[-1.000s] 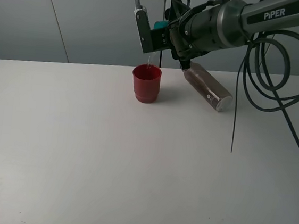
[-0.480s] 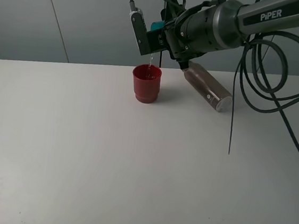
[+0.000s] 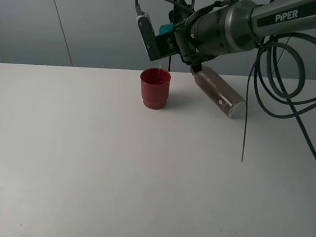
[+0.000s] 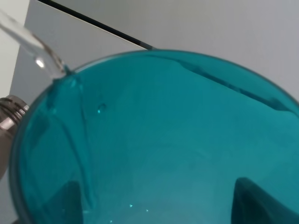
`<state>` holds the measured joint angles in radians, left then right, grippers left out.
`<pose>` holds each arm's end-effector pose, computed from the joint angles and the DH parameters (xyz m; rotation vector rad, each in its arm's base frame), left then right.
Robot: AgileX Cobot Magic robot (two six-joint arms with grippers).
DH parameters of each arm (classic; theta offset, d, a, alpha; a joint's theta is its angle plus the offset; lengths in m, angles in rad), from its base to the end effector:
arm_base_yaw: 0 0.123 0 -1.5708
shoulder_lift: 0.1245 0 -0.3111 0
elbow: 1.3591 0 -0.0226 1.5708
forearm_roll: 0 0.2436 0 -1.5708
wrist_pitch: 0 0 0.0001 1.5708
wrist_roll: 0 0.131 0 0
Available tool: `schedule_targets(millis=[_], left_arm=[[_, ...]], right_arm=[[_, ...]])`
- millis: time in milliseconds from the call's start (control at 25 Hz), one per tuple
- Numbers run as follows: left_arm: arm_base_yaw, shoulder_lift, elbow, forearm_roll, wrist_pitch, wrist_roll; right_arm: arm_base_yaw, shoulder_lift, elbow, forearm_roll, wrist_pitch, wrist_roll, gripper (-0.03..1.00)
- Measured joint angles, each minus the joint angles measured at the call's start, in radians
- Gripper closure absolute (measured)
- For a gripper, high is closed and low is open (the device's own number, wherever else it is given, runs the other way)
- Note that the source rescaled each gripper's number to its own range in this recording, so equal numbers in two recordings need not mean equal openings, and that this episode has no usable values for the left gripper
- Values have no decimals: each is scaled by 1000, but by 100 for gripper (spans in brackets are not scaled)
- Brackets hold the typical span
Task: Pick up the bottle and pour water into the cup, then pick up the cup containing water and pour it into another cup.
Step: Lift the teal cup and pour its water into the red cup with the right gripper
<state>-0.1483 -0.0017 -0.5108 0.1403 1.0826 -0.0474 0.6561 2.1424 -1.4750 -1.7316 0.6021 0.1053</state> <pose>-0.0026 0.0168 0.2573 0.0938 2.0438 0.0460 0.4507 0.2545 0.1979 -1.8030 1.2285 -1.2072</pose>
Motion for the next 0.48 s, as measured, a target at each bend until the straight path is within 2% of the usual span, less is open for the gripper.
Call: schedule_targets(millis=[480], left_arm=[[0,0,0,0,0,0]], right_arm=[[0,0,0,0,0,17,82]])
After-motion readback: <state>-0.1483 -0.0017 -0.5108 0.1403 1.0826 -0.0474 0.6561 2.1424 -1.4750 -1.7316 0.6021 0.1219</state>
